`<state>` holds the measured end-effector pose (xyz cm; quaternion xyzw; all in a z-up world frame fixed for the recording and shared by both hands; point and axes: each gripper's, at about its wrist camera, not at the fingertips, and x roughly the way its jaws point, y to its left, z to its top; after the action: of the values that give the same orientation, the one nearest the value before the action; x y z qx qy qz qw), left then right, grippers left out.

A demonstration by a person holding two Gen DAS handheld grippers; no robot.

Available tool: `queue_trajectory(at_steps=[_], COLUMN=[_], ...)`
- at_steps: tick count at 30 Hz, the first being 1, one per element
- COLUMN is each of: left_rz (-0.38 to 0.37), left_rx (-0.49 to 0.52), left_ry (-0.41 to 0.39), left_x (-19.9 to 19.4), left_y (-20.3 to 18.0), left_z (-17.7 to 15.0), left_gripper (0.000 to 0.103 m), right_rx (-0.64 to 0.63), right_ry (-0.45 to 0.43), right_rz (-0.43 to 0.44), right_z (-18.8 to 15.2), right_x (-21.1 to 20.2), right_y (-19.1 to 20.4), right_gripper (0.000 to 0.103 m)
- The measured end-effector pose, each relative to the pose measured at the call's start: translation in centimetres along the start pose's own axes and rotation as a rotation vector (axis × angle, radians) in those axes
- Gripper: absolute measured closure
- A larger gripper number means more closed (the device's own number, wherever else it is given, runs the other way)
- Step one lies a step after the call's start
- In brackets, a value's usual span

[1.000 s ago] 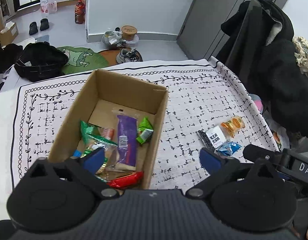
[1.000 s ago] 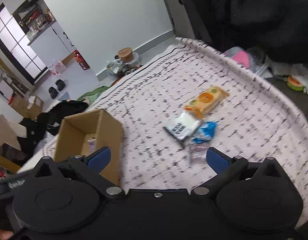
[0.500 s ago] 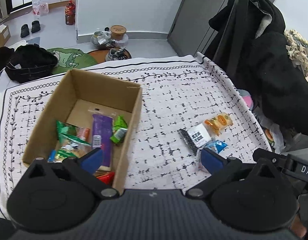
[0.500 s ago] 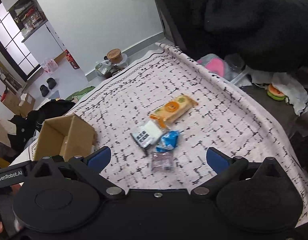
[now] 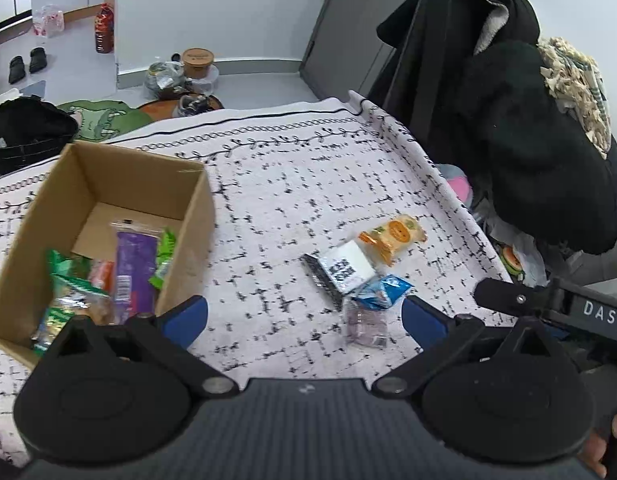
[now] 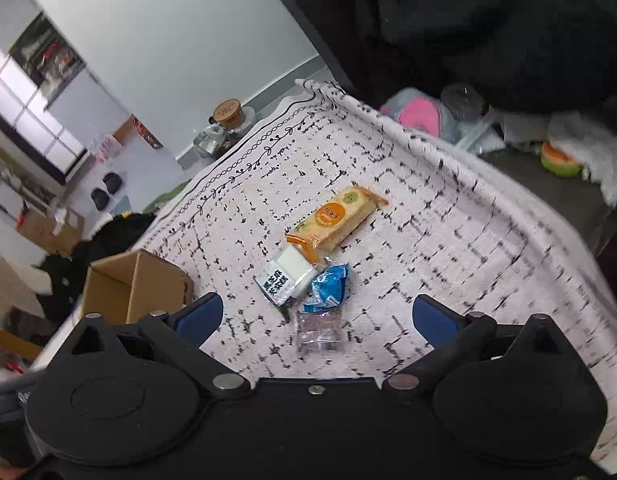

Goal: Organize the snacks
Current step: 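Move both tools back over the remaining snacks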

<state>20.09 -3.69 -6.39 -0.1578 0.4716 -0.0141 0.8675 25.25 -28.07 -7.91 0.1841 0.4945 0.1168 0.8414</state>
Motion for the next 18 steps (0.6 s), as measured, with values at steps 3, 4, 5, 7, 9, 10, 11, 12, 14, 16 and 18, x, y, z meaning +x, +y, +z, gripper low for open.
queue_trajectory(at_steps=[3,4,5,7,9,10,11,12,14,16,18], left_rz=[0.003,0.003,0.003,0.008,0.006,0.007,0.007,0.006,0.001,-0.003,-0.009], left_rx=[0.002,-0.002,-0.006,-0.016,-0.027,-0.031,-0.033,-0.035,-0.037,-0.037,-0.041], left_ry=[0.003,0.005,0.008,0.016,0.023,0.027,0.032,0.038,0.051,0.069,0.085], left_x=[0.8,1.1,1.4,2.1,2.8,3.2,3.6,4.1,4.8,5.7,6.7], left_y=[-0.4,-0.5,-0.5,-0.5,-0.5,-0.6,-0.7,-0.9,-1.2,-1.6,-1.8], left_z=[-0.2,-0.2,-0.3,-0.4,-0.5,-0.6,-0.7,-0.8,-1.0,-1.3,-1.5], left_gripper=[0.001,0.001,0.001,0.003,0.003,0.003,0.003,0.003,0.007,0.011,0.014], right_rx=[0.027,0.039,0.052,0.066,0.085,0.097,0.108,0.115,0.123,0.12,0.124], right_ry=[0.014,0.017,0.019,0.026,0.04,0.048,0.056,0.062,0.077,0.097,0.116], right_rz=[0.0,0.003,0.006,0.002,-0.002,-0.004,-0.007,-0.009,-0.008,0.0,0.01], right_z=[0.2,0.3,0.3,0.3,0.3,0.4,0.4,0.4,0.4,0.5,0.5], right_x=[0.9,1.1,1.3,1.6,2.1,2.3,2.5,2.8,3.3,3.9,4.5], right_y=[-0.4,-0.7,-0.9,-1.1,-1.5,-1.7,-2.0,-2.2,-2.4,-2.5,-2.5], right_gripper=[0.014,0.016,0.016,0.016,0.018,0.021,0.022,0.025,0.029,0.031,0.034])
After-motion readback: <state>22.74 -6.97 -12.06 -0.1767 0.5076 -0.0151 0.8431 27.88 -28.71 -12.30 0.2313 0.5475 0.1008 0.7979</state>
